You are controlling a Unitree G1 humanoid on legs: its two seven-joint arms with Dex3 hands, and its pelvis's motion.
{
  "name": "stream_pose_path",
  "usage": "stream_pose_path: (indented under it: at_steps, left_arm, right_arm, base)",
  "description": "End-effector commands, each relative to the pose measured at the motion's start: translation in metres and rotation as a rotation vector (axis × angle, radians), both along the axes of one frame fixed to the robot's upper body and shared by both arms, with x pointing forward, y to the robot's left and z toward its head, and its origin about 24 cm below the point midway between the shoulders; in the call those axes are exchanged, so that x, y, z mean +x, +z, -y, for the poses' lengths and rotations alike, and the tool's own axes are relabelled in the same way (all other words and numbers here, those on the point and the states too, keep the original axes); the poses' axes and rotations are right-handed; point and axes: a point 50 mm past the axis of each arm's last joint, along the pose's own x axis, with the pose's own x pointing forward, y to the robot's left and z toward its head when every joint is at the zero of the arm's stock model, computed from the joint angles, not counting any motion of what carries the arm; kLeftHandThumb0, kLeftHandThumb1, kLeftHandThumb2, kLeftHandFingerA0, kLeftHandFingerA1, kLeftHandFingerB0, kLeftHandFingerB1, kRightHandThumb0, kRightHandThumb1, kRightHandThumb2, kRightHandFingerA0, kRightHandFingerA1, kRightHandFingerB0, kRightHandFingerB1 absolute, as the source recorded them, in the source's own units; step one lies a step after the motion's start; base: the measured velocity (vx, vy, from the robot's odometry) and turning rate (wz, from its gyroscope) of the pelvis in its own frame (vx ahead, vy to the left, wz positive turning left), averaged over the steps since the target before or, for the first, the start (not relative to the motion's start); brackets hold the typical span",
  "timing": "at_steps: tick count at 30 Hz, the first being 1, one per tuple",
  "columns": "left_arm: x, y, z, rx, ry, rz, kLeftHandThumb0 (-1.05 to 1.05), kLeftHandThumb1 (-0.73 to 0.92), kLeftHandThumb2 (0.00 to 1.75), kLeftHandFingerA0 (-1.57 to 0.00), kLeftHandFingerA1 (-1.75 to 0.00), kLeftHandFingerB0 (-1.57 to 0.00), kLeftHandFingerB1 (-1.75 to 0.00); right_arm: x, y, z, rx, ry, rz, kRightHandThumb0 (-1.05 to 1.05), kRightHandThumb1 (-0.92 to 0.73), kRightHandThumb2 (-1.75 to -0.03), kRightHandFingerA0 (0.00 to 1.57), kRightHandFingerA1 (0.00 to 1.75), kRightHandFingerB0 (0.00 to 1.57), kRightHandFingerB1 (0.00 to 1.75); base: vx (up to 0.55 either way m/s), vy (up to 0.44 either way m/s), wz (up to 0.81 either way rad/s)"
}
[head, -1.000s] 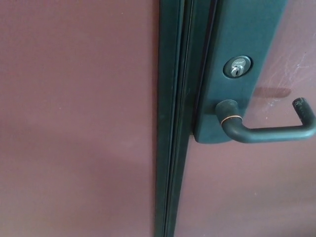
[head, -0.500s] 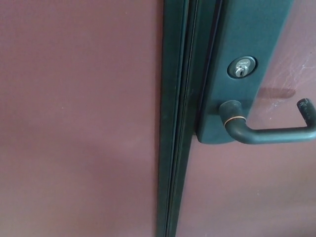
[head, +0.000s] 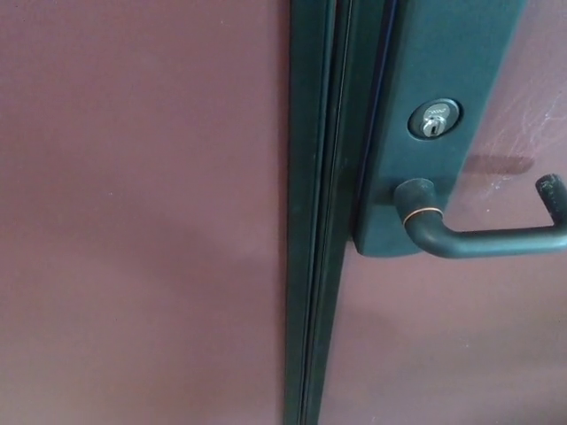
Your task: The robot walks towards the door handle and put its right hand on it and twist the handle
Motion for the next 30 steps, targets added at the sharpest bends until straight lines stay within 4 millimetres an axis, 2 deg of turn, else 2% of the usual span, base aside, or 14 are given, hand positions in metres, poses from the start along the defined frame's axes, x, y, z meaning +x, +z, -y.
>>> stream_pose_path:
  at_steps: [1, 6, 18, 21, 25, 26, 27, 28, 30]
  left_arm:
    - [0.017, 0.005, -0.001, -0.010, -0.025, 0.012, -0.19, 0.50, 0.57, -0.81, -0.71, -0.58, -0.62]
    - [0.023, 0.007, -0.001, -0.016, -0.025, 0.024, -0.19, 0.50, 0.57, -0.81, -0.71, -0.59, -0.62]
    - [0.023, 0.006, 0.000, -0.025, -0.042, 0.025, -0.20, 0.51, 0.57, -0.80, -0.70, -0.59, -0.63]
    - [0.010, 0.003, -0.001, -0.030, -0.017, 0.017, -0.20, 0.50, 0.58, -0.80, -0.71, -0.60, -0.64]
    - [0.008, 0.003, -0.002, -0.030, -0.014, 0.016, -0.20, 0.50, 0.58, -0.80, -0.71, -0.60, -0.64]
    - [0.010, 0.004, -0.001, -0.032, -0.029, 0.024, -0.21, 0.50, 0.58, -0.80, -0.71, -0.59, -0.63]
    - [0.010, 0.005, -0.001, -0.033, -0.034, 0.029, -0.23, 0.50, 0.57, -0.80, -0.70, -0.59, -0.63]
    - [0.012, 0.005, -0.001, -0.035, -0.038, 0.036, -0.23, 0.50, 0.57, -0.80, -0.70, -0.59, -0.63]
    - [0.013, 0.005, -0.001, -0.035, -0.039, 0.038, -0.23, 0.50, 0.57, -0.80, -0.70, -0.59, -0.63]
  right_arm:
    - [0.003, 0.011, 0.016, 0.099, 0.024, 0.083, -0.34, -0.60, -0.57, 0.53, 0.50, 0.42, 0.41]
    - [0.005, 0.013, 0.017, 0.097, 0.039, 0.090, -0.29, -0.59, -0.57, 0.60, 0.53, 0.41, 0.41]
    - [0.006, 0.011, 0.013, 0.090, 0.047, 0.096, -0.32, -0.58, -0.57, 0.51, 0.48, 0.36, 0.39]
    - [0.017, 0.019, 0.016, 0.091, 0.054, 0.185, -0.37, -0.59, -0.57, 0.47, 0.48, 0.35, 0.39]
    - [0.018, 0.019, 0.015, 0.092, 0.057, 0.192, -0.37, -0.59, -0.57, 0.47, 0.48, 0.35, 0.39]
    - [0.052, 0.041, 0.018, 0.022, 0.104, 0.356, -0.40, -0.57, -0.57, 0.43, 0.48, 0.36, 0.40]
    - [0.068, 0.058, 0.020, -0.020, 0.146, 0.456, -0.43, -0.58, -0.57, 0.39, 0.46, 0.36, 0.40]
    - [0.080, 0.076, 0.020, -0.060, 0.186, 0.542, -0.43, -0.40, -0.77, 0.35, 0.56, 0.28, 0.51]
    - [0.082, 0.082, 0.020, -0.071, 0.196, 0.565, -0.43, -0.40, -0.77, 0.35, 0.56, 0.28, 0.51]
  base:
    - [0.00, 0.000, 0.00]
    - [0.00, 0.000, 0.00]
    - [0.00, 0.000, 0.00]
    - [0.00, 0.000, 0.00]
    - [0.00, 0.000, 0.00]
    - [0.00, 0.000, 0.00]
    - [0.00, 0.000, 0.00]
    - [0.00, 0.000, 0.00]
    - [0.00, 0.000, 0.00]
